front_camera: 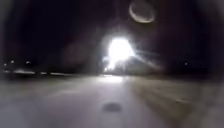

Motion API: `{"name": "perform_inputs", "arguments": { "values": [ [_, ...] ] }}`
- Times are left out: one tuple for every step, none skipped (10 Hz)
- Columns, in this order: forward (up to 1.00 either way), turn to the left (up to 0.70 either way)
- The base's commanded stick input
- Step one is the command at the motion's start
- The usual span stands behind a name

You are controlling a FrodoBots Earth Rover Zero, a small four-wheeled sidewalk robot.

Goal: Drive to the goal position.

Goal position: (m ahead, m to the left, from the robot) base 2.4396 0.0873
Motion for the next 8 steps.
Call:
{"name": "perform_inputs", "arguments": {
  "values": [
    [1.00,0.00],
    [1.00,0.00],
    [1.00,0.00],
    [1.00,0.00],
    [1.00,0.00],
    [1.00,0.00],
    [1.00,0.00],
    [1.00,0.00]
  ]
}}
